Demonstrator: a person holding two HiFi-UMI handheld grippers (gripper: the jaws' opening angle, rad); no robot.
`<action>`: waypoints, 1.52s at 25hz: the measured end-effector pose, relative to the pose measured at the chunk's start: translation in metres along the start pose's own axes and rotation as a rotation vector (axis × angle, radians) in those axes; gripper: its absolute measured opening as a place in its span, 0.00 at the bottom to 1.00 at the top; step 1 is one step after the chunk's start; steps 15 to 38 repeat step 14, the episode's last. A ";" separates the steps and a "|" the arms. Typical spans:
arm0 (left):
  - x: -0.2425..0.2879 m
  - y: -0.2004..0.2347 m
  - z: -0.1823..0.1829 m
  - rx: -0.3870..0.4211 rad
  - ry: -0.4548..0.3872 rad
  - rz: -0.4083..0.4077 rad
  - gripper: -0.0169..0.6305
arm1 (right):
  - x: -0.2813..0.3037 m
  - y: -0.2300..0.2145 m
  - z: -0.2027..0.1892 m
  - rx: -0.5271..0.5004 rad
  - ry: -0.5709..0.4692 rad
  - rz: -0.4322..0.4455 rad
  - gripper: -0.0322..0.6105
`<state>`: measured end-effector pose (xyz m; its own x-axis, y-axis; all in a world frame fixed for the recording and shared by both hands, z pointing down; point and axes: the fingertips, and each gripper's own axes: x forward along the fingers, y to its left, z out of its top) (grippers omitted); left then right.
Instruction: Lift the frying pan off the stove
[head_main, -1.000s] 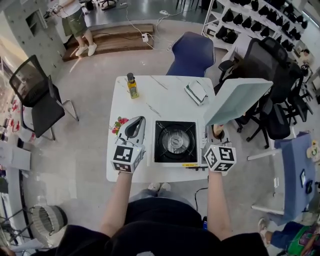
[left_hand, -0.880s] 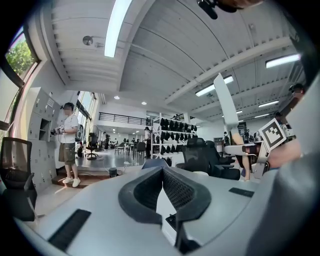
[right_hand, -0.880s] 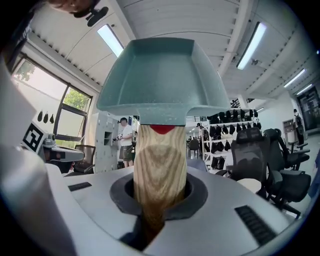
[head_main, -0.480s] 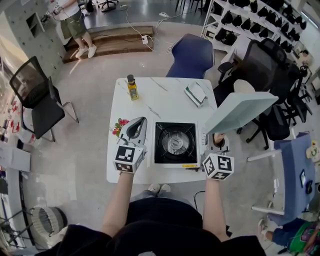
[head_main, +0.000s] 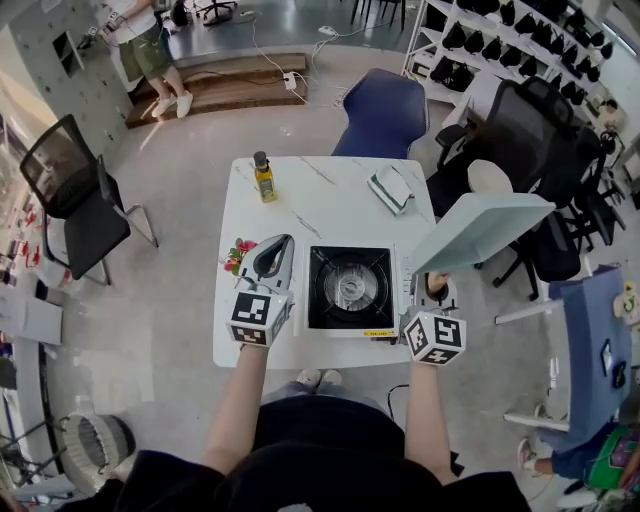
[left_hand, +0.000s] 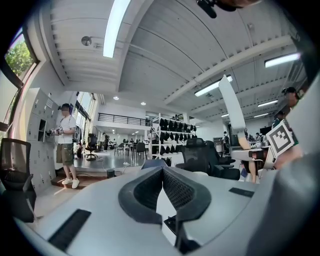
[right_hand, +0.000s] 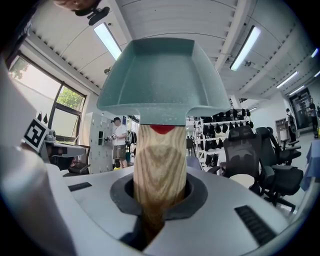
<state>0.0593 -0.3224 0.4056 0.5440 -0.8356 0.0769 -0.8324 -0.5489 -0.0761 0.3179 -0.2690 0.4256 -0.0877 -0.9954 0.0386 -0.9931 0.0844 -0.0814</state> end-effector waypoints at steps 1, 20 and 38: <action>0.000 0.000 0.000 0.001 0.000 0.000 0.06 | 0.000 0.000 0.000 -0.001 0.002 0.001 0.11; 0.001 -0.002 0.001 -0.001 -0.006 0.000 0.06 | 0.001 0.007 -0.003 -0.001 0.013 0.022 0.11; 0.001 -0.002 0.001 -0.001 -0.006 0.000 0.06 | 0.001 0.007 -0.003 -0.001 0.013 0.022 0.11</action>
